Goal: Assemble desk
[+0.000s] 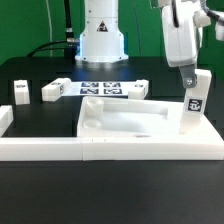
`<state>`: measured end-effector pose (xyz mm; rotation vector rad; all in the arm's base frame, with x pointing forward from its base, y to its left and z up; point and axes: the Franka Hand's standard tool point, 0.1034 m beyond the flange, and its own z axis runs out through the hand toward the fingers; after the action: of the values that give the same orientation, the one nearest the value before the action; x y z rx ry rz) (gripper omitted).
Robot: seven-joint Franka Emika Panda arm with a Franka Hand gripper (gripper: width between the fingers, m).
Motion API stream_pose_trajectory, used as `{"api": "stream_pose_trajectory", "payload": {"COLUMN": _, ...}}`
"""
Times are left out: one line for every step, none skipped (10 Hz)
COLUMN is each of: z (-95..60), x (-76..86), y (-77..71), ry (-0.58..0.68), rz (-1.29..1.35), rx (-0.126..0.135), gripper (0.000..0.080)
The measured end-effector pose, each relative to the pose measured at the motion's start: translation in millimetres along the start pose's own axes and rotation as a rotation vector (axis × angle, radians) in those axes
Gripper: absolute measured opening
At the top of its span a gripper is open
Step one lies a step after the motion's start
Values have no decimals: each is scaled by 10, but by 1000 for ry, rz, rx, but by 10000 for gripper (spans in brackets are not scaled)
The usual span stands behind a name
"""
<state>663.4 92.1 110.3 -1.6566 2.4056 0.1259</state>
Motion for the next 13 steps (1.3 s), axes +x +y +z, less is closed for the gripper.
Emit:
{"api": "stream_pose_trajectory", "payload": {"z": 4, "x": 0, "y": 2, "ry": 0, "rz": -9, "rx": 0, "gripper": 466}}
{"api": "stream_pose_trajectory", "payload": {"z": 5, "x": -1, "y": 4, "ry": 0, "rz": -15, "rx": -1, "gripper": 466}}
{"api": "stream_pose_trajectory", "payload": {"z": -24, "x": -20, "y": -4, "ry": -2, "rz": -30, "rx": 3, "gripper": 604}}
{"api": "stream_pose_trajectory", "payload": {"z": -178, "x": -77, "y": -23, "ry": -14, "rz": -61, "rx": 19, "gripper": 639}}
{"api": "stream_pose_trajectory", "payload": {"z": -320, "x": -88, "y": -14, "ry": -25, "rz": -94, "rx": 31, "gripper": 639}}
{"api": "stream_pose_trajectory", "payload": {"z": -438, "x": -85, "y": -16, "ry": -31, "rz": -118, "rx": 42, "gripper": 648}}
{"api": "stream_pose_trajectory", "payload": {"z": -395, "x": -82, "y": 4, "ry": -28, "rz": -119, "rx": 36, "gripper": 649}}
{"api": "stream_pose_trajectory", "payload": {"z": -364, "x": -77, "y": 12, "ry": -25, "rz": -120, "rx": 32, "gripper": 649}}
{"api": "stream_pose_trajectory", "payload": {"z": -367, "x": -79, "y": 11, "ry": -26, "rz": -122, "rx": 33, "gripper": 649}}
{"api": "stream_pose_trajectory", "payload": {"z": -363, "x": -79, "y": 14, "ry": -25, "rz": -123, "rx": 32, "gripper": 649}}
{"api": "stream_pose_trajectory", "payload": {"z": -361, "x": -79, "y": 15, "ry": -25, "rz": -125, "rx": 32, "gripper": 649}}
{"api": "stream_pose_trajectory", "payload": {"z": -383, "x": -59, "y": 10, "ry": -26, "rz": -171, "rx": 39, "gripper": 649}}
{"api": "stream_pose_trajectory", "payload": {"z": -465, "x": 8, "y": 46, "ry": -33, "rz": -227, "rx": 57, "gripper": 649}}
